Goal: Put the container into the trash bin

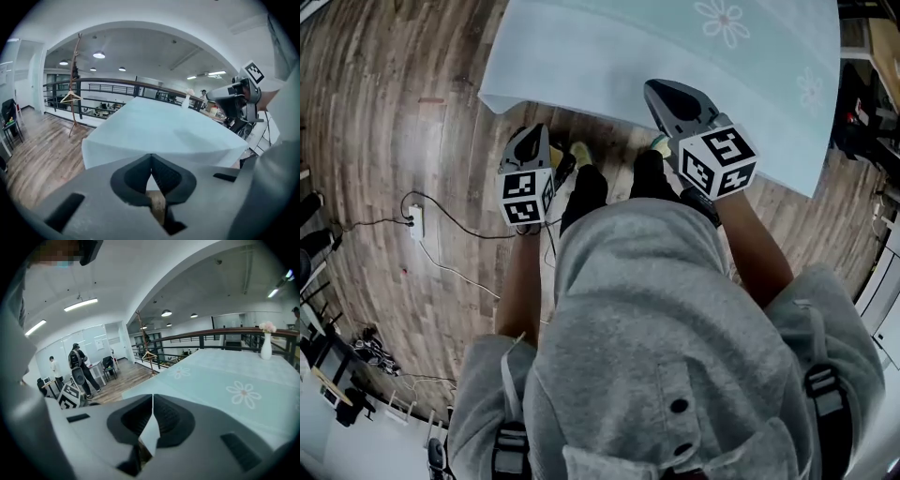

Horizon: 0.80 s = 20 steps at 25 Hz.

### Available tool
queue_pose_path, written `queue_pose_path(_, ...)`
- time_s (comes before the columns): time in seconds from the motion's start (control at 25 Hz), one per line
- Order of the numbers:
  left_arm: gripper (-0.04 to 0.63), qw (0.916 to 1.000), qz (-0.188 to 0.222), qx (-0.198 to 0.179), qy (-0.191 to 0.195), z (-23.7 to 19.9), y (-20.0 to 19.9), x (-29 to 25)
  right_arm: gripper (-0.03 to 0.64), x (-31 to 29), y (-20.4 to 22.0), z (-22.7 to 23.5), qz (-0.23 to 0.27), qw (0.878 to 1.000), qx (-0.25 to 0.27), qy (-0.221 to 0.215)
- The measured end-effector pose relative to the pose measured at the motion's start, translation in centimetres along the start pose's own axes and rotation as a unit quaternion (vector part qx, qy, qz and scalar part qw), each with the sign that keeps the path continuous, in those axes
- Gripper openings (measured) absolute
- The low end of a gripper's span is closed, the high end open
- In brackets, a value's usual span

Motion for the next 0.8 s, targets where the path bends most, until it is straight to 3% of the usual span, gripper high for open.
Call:
queue_pose_path(0.2,0.02,0.9968,0.038,-0.068,0.016,4.4,-7.2,-0.6,0.031,4.1,1.2,4.7,0.028,0.998,-0.034,0.045)
queue_pose_path(0.4,0.02,0.9913,0.064,-0.108,0.041,10.7,-13.5,-2.0,0.031,9.1,2.3,10.4,0.054,0.993,-0.061,0.087)
queue_pose_path(0.6,0.02,0.9796,0.079,-0.159,0.095,18.5,-18.8,-5.4,0.031,15.1,4.8,16.9,0.092,0.979,-0.103,0.149)
queue_pose_path(0.8,0.02,0.969,0.08,-0.205,0.112,25.3,-21.3,-7.3,0.031,20.3,7.9,21.6,0.119,0.966,-0.13,0.187)
Point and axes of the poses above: the fingertips, and each gripper's own axes: x backward along the fingers, z to its right, y out of its underside, the point moved 5 cm from there along x, backward along the fingers, and after that the axes turned 11 degrees about -z, right-handed, at the moved point
